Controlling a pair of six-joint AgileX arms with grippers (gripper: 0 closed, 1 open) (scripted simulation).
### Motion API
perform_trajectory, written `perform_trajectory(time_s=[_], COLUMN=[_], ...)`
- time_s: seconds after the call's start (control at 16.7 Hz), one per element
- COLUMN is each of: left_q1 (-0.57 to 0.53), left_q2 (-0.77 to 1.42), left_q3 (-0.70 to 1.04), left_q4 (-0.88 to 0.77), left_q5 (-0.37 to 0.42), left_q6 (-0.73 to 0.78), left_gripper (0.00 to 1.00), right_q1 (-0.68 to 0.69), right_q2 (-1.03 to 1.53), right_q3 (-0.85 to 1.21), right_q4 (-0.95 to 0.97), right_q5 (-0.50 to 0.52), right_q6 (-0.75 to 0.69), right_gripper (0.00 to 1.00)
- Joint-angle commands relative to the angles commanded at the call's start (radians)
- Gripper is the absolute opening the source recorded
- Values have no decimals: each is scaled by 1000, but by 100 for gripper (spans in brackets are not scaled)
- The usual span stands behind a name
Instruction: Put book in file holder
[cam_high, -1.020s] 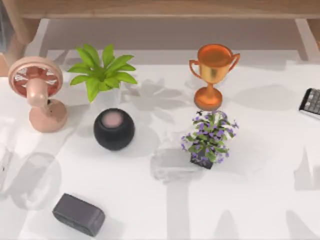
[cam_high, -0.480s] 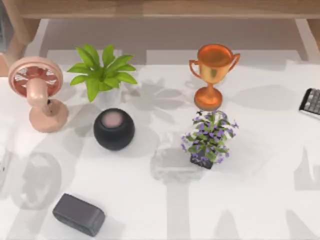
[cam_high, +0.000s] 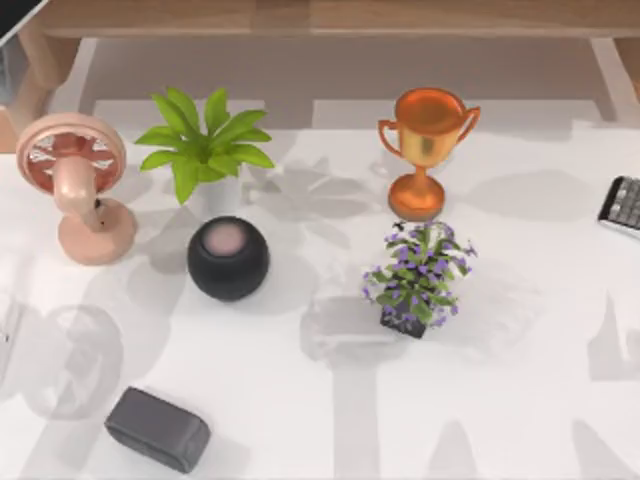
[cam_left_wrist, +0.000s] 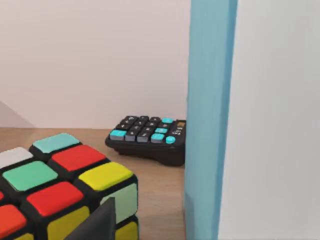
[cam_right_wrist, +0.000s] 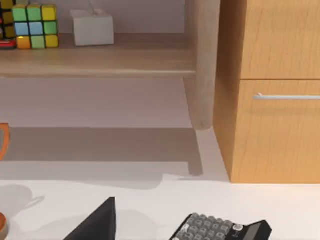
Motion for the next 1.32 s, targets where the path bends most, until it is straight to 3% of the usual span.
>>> perform_trajectory(time_s=[0.78,1.32], left_q1=[22,22], left_q2=[100,100], left_q3=[158,158], left_q4=[-58,-58], left_q5=[23,23], left_q6=[-1,-1], left_gripper=[100,32], right_q1=[0,0], right_q2=[0,0], right_q3=[0,0], right_q4=[0,0], right_q5=[0,0], right_q6=[0,0], right_gripper=[100,100])
